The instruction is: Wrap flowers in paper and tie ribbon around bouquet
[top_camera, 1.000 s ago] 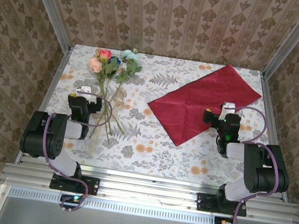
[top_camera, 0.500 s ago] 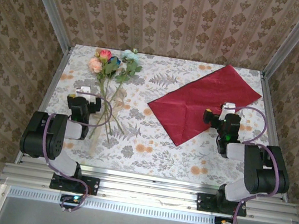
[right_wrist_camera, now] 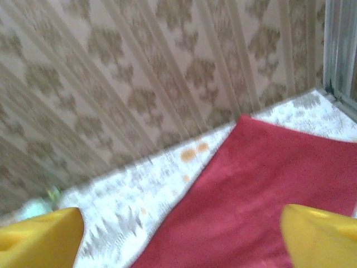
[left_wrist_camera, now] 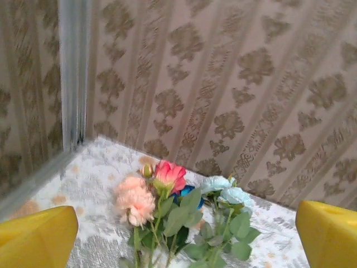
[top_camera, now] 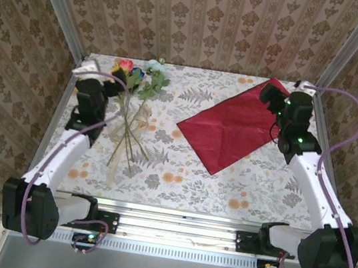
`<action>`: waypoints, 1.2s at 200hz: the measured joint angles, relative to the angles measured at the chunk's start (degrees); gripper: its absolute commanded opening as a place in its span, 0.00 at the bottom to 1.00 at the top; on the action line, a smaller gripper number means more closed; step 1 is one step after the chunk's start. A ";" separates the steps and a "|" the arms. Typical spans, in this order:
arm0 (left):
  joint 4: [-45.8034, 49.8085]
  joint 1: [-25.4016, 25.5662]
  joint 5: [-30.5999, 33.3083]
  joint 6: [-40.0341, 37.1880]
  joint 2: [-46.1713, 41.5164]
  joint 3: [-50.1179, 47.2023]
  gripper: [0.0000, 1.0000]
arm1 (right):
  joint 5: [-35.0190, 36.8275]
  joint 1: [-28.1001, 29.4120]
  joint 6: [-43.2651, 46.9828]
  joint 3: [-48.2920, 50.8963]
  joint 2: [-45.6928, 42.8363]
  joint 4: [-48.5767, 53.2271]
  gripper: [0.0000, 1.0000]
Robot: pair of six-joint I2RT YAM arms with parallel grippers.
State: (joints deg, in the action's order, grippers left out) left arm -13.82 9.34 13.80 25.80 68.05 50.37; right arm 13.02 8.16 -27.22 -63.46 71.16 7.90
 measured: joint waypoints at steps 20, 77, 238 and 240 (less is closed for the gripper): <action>10.08 2.25 -6.45 7.56 8.50 8.02 0.86 | 0.70 8.96 0.20 -6.25 9.84 8.94 0.74; 17.77 12.37 -26.91 25.75 25.33 4.04 0.30 | -1.86 30.71 3.69 -21.88 40.41 24.26 0.77; 15.10 6.21 -39.56 36.09 22.40 -1.66 0.18 | 4.59 32.13 8.00 -39.60 59.10 34.10 0.16; 15.10 6.21 -39.58 36.09 22.40 -1.66 0.18 | 4.61 32.06 7.98 -39.67 59.10 34.12 0.16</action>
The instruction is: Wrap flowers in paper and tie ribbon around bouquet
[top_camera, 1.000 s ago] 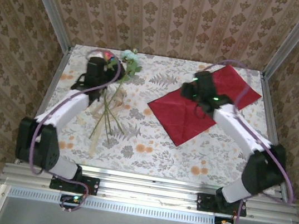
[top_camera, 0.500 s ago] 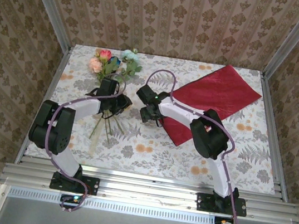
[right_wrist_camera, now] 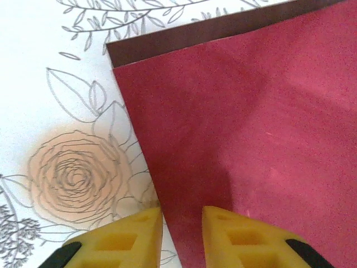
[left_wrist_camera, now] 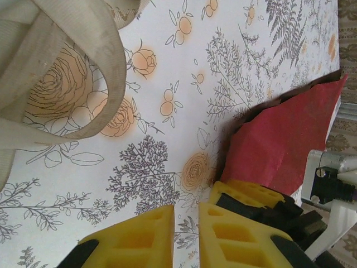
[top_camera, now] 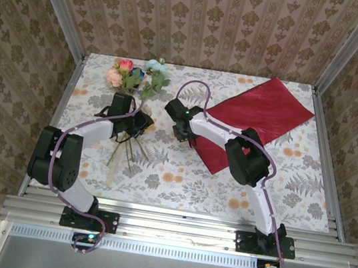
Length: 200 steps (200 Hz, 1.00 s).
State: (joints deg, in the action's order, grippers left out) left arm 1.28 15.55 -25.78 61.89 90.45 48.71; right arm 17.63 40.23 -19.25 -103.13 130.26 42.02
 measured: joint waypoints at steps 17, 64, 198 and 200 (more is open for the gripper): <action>0.02 0.00 -0.22 0.00 0.00 0.00 0.17 | 0.13 -0.46 0.42 -0.20 -0.02 0.04 0.11; 0.00 0.39 -0.42 -0.02 0.00 0.07 0.17 | -0.09 -0.81 1.07 -0.13 -0.42 -0.02 0.00; -2.62 4.87 -1.09 3.32 5.42 5.01 0.16 | -4.59 -6.93 -4.90 6.38 -11.28 -1.03 0.71; -2.69 4.94 -1.11 3.32 5.55 5.11 0.16 | -4.55 -7.13 -4.98 6.12 -10.91 -0.76 0.71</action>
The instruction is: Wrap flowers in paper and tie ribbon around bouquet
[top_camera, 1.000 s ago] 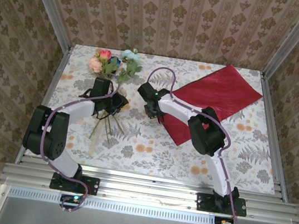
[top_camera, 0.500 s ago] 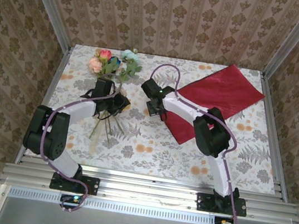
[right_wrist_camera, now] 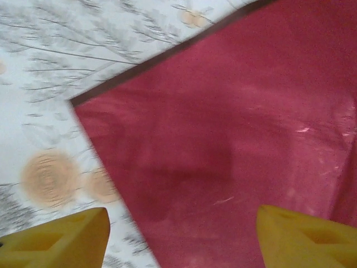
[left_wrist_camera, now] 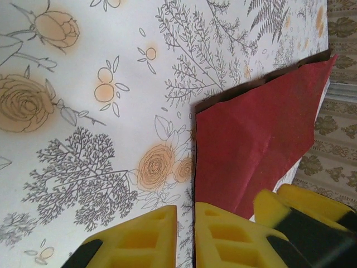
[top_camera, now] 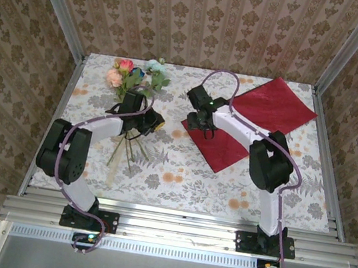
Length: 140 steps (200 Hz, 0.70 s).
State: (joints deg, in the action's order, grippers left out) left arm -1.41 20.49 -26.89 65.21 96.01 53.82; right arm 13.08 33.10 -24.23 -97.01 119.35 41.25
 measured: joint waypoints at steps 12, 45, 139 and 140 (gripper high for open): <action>-0.55 0.07 -0.11 0.37 0.52 0.35 0.16 | 0.20 -0.85 -0.37 -1.86 2.95 1.09 0.71; -0.83 0.11 -0.42 0.66 0.70 0.39 0.16 | -0.26 -0.90 -1.29 -8.35 12.15 4.28 0.64; -0.81 -1.05 -1.03 0.66 0.68 0.20 0.15 | -3.06 -0.15 -1.40 -14.19 15.67 6.27 0.18; -0.81 -1.03 -1.03 0.66 0.68 0.20 0.15 | -3.06 -0.15 -1.49 -14.19 15.67 6.25 0.18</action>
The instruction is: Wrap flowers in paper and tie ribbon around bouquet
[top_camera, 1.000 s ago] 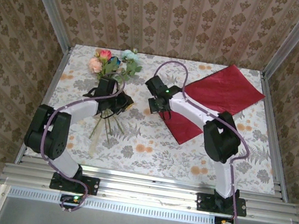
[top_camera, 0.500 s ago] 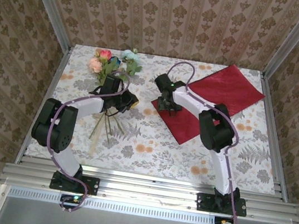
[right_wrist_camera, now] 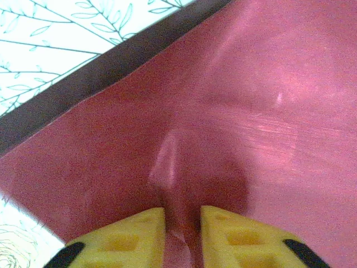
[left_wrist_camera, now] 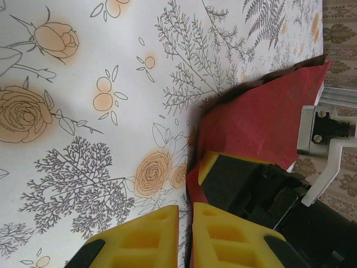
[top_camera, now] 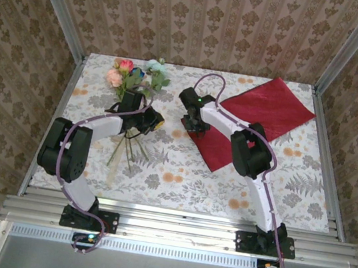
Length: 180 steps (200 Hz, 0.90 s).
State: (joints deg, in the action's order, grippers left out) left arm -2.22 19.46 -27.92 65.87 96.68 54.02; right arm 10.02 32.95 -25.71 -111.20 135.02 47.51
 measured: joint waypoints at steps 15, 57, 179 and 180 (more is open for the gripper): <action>0.00 -0.04 0.00 0.00 0.00 0.00 0.15 | -0.26 0.00 -0.02 0.44 -0.31 -0.15 0.10; -0.02 -0.04 -0.07 0.00 0.00 0.00 0.15 | -1.97 -0.02 0.44 3.28 -2.14 -1.27 0.03; -5.11 4.15 -5.81 2.73 9.53 5.01 0.35 | -19.26 -0.07 1.29 17.09 -11.23 -8.63 0.02; -5.11 4.15 -5.86 2.73 9.64 5.01 0.35 | -19.34 -0.07 1.29 17.09 -11.23 -8.66 0.02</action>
State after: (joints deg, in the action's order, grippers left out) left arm -7.33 23.62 -33.78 68.60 106.32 59.02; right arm -9.32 32.88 -24.43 -94.11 123.79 38.85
